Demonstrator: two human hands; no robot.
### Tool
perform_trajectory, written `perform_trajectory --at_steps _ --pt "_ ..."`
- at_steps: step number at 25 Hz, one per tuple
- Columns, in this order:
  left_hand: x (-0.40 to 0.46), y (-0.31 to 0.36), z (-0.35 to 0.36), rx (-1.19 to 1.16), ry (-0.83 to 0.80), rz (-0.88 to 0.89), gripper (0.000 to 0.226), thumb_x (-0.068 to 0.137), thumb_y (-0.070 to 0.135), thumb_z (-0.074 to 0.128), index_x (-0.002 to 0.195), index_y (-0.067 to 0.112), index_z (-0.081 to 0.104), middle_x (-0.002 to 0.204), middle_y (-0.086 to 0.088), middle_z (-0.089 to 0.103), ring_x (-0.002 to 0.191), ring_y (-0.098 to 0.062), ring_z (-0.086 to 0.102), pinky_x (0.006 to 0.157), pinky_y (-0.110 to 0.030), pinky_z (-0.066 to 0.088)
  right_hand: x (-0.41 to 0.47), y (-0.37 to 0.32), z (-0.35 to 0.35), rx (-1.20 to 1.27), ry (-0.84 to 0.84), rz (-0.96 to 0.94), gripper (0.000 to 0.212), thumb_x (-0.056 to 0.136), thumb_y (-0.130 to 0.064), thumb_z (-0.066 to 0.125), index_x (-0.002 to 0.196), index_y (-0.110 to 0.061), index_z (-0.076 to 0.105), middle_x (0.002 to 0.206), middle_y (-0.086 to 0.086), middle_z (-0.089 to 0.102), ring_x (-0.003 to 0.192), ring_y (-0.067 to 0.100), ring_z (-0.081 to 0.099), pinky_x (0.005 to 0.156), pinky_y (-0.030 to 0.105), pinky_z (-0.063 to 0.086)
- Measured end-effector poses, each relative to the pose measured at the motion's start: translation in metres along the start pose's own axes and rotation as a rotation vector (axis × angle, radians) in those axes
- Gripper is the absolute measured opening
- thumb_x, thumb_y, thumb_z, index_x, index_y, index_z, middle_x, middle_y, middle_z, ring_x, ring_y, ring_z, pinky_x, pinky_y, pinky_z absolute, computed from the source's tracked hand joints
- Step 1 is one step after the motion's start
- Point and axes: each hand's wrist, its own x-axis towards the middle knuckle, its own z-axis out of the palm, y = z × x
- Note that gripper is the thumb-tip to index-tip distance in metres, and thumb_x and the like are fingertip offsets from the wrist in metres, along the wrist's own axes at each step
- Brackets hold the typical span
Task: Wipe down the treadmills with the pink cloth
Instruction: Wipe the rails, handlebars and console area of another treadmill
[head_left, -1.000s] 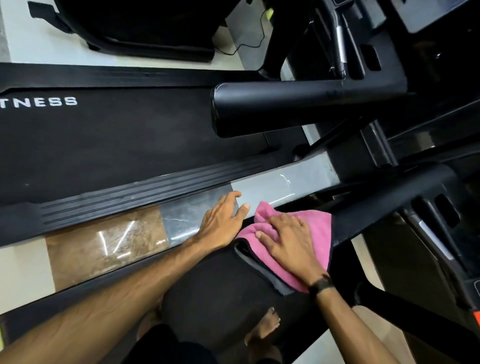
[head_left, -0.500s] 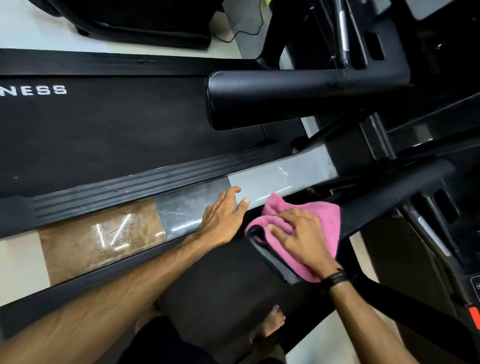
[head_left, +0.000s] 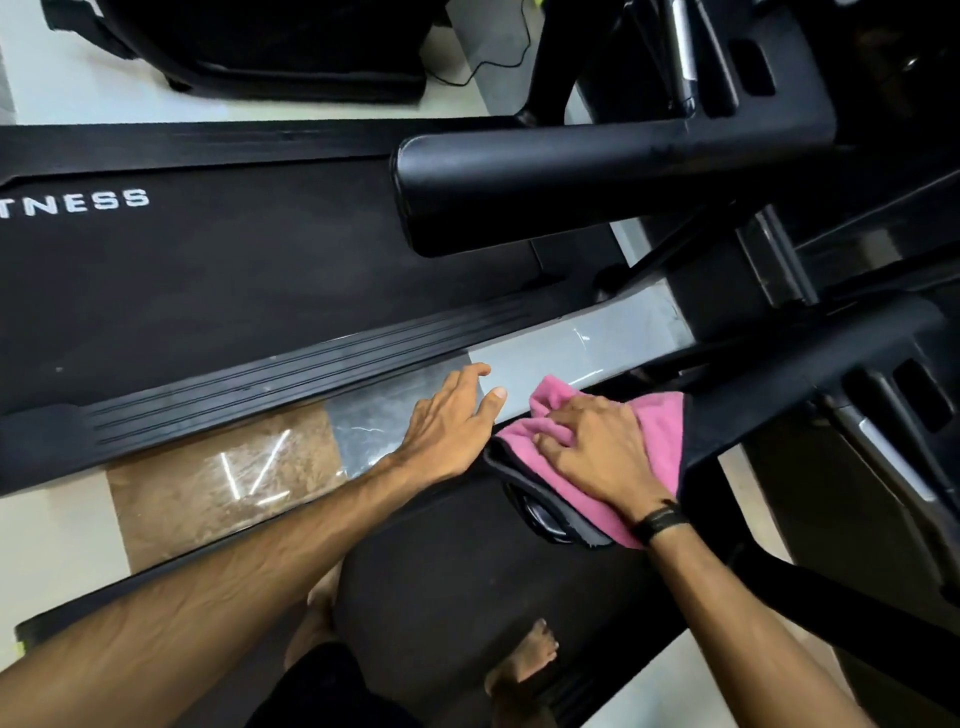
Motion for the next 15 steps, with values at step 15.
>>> perform_trajectory --at_steps 15 --pt "0.028 0.057 0.022 0.048 0.174 0.061 0.039 0.103 0.045 0.037 0.132 0.022 0.050 0.130 -0.001 0.057 0.122 -0.024 0.052 0.106 -0.048 0.038 -0.021 0.028 -0.007 0.183 -0.002 -0.193 0.056 0.081 -0.075 0.047 0.121 -0.041 0.066 0.101 -0.003 0.068 0.101 0.020 0.056 0.092 0.042 0.034"
